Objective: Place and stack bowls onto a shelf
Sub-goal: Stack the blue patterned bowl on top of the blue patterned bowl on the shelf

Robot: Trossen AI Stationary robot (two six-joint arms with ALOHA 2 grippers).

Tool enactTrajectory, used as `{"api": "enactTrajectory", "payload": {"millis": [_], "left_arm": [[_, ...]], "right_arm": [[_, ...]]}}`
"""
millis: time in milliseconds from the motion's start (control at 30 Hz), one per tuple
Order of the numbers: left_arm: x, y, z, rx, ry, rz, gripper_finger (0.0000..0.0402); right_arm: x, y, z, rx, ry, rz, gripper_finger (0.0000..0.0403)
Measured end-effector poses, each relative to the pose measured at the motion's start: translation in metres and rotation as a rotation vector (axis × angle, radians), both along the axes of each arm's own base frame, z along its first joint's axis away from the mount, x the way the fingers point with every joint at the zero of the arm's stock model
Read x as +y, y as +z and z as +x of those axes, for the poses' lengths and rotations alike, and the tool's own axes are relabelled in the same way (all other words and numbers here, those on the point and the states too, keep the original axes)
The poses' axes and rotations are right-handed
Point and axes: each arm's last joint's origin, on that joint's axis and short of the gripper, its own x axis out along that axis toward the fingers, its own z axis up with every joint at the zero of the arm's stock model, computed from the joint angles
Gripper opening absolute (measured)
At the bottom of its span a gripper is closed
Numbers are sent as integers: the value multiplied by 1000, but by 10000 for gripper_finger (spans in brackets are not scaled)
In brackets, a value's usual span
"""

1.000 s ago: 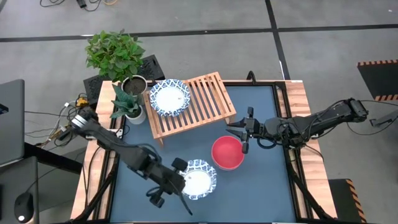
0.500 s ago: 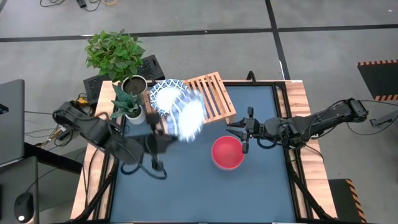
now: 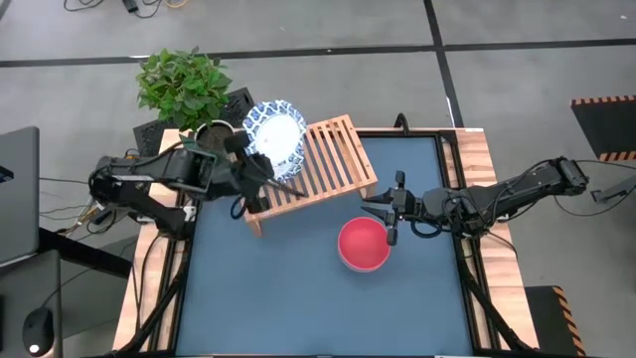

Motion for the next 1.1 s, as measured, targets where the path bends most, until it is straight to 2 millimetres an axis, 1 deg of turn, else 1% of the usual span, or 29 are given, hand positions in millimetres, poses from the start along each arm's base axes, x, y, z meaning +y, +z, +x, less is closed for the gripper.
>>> {"api": "enactTrajectory", "payload": {"millis": [167, 267, 467, 600, 767, 867, 1033, 1100], "left_arm": [[21, -7, -4, 70, 68, -31, 0], [29, -8, -5, 82, 65, -82, 0], [43, -8, -6, 94, 95, -93, 0], [51, -17, 3, 148, 87, -119, 0], [55, -29, 17, 216, 61, -129, 0], [56, -40, 26, 281, 51, -135, 0], [55, -49, 34, 316, 3, -214, 0], [55, -50, 34, 328, 3, -221, 0]], "right_arm": [[0, 0, 0, 0, 0, 0, 118], [0, 0, 0, 0, 0, 0, 118], [0, 0, 0, 0, 0, 0, 118], [0, 0, 0, 0, 0, 0, 118], [0, 0, 0, 0, 0, 0, 118], [0, 0, 0, 4, 0, -1, 118], [0, -1, 0, 15, 0, -3, 118], [0, -2, 0, 19, 0, -4, 118]]}}
